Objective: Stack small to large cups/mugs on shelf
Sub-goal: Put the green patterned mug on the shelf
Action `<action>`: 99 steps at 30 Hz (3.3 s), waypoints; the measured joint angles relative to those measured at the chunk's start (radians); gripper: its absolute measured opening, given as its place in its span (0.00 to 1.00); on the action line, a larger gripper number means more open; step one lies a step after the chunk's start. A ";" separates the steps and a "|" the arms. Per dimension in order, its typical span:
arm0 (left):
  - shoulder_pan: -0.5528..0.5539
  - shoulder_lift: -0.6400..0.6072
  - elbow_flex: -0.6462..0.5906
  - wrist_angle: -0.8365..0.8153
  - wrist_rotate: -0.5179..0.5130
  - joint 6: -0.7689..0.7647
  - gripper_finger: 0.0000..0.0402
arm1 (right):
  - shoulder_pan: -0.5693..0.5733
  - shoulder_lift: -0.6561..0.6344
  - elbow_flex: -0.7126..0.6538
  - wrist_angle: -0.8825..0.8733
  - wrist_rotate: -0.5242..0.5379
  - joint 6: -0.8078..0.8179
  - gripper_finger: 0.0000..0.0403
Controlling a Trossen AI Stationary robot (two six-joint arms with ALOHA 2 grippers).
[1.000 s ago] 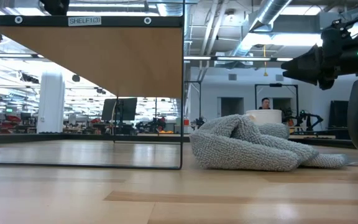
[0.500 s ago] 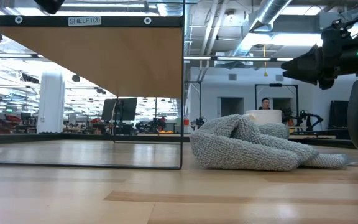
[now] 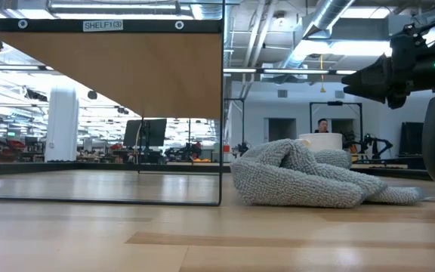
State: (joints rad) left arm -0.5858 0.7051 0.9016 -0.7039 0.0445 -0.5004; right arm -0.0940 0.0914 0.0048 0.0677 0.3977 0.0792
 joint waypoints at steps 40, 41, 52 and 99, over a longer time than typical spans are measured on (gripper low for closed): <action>-0.137 0.418 -0.001 -0.255 0.021 -0.470 0.50 | 0.000 0.000 0.000 0.000 0.000 0.105 0.61; -0.145 0.425 -0.001 -0.233 0.021 -0.469 0.50 | 0.000 0.000 0.000 0.000 0.000 0.105 0.61; -0.193 0.434 -0.001 -0.105 -0.059 -0.495 0.50 | 0.000 0.000 0.000 0.000 0.000 0.100 0.61; -0.195 0.631 -0.001 -0.135 0.018 -0.604 0.50 | 0.000 0.000 0.000 0.000 0.000 0.098 0.61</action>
State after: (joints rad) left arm -0.7811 1.3357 0.9005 -0.8391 0.0626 -1.1046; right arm -0.0940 0.0913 0.0047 0.0677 0.3977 0.1768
